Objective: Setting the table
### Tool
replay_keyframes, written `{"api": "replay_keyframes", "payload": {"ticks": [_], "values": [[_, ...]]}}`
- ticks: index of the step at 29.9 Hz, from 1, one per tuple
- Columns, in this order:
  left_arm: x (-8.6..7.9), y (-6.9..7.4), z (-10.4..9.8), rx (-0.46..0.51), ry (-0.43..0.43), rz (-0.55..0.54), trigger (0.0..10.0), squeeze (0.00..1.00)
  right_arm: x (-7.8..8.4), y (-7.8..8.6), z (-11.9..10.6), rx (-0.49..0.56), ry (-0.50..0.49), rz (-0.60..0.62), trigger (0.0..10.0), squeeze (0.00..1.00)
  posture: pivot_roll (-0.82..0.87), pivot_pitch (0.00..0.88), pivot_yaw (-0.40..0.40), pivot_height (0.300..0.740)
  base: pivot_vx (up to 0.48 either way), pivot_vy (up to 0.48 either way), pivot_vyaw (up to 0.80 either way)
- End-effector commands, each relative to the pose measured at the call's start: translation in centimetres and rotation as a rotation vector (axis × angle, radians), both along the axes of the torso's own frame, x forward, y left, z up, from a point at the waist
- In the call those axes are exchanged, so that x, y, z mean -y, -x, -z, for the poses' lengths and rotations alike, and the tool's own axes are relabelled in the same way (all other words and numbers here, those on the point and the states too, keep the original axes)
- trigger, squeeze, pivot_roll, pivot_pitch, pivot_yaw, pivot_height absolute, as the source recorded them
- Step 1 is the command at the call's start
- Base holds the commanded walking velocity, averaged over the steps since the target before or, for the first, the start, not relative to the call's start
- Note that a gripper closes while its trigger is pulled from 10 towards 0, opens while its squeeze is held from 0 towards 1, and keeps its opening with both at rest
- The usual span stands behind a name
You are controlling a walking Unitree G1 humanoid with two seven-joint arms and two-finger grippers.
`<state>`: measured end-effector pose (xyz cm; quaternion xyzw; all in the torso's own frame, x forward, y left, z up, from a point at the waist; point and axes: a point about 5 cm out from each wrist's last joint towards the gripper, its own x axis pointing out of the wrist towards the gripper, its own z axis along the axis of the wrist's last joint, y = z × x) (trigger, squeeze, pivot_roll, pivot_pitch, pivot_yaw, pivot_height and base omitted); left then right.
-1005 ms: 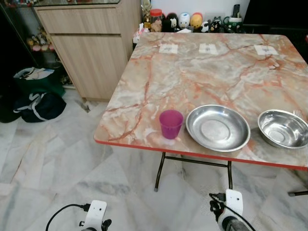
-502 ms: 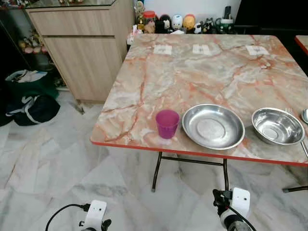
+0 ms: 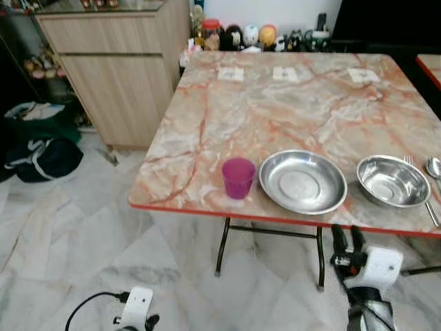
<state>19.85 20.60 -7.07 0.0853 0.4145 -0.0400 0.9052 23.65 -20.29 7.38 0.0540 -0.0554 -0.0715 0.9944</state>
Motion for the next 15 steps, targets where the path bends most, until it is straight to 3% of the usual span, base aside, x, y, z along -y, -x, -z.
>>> {"api": "replay_keyframes", "payload": {"ticks": [1,5,7,8,12,13,15], "values": [[-0.1,0.6,0.3,-0.022,-0.009,0.015,10.0,0.0,0.1,-0.8,-1.1,0.027,-0.016,0.018,10.0,1.0,-0.11,0.067,-0.01,0.74,0.0,0.0,0.0],[-0.1,0.5,0.3,-0.019,-0.009,0.013,10.0,0.0,0.3,-2.0,-2.3,0.037,-0.057,0.038,10.0,1.0,-0.1,0.073,-0.009,0.74,0.0,0.0,0.0],[-0.2,0.5,0.2,-0.017,-0.011,0.01,10.0,0.0,1.2,-3.8,-2.7,0.005,-0.211,0.101,10.0,0.0,-0.1,0.084,-0.005,0.74,0.0,0.0,0.0],[-0.2,0.5,0.2,-0.017,-0.012,0.01,10.0,0.0,1.5,-4.2,-2.6,-0.008,-0.278,0.121,10.0,0.0,-0.1,0.088,-0.004,0.74,0.0,0.0,0.0],[-0.3,0.5,0.2,-0.017,-0.012,0.009,10.0,0.0,1.5,-4.4,-2.6,-0.012,-0.305,0.13,10.0,0.0,-0.1,0.088,-0.004,0.74,0.0,0.0,0.0],[-0.3,0.5,0.2,-0.017,-0.012,0.008,10.0,0.0,1.6,-4.7,-2.5,-0.025,-0.331,0.133,10.0,1.0,-0.09,0.093,-0.005,0.74,0.0,0.0,0.0],[-0.4,0.5,0.2,-0.018,-0.013,0.006,10.0,0.0,1.6,-5.2,-2.6,-0.038,-0.377,0.136,10.0,1.0,-0.09,0.095,-0.006,0.74,0.0,0.0,0.0]]}}
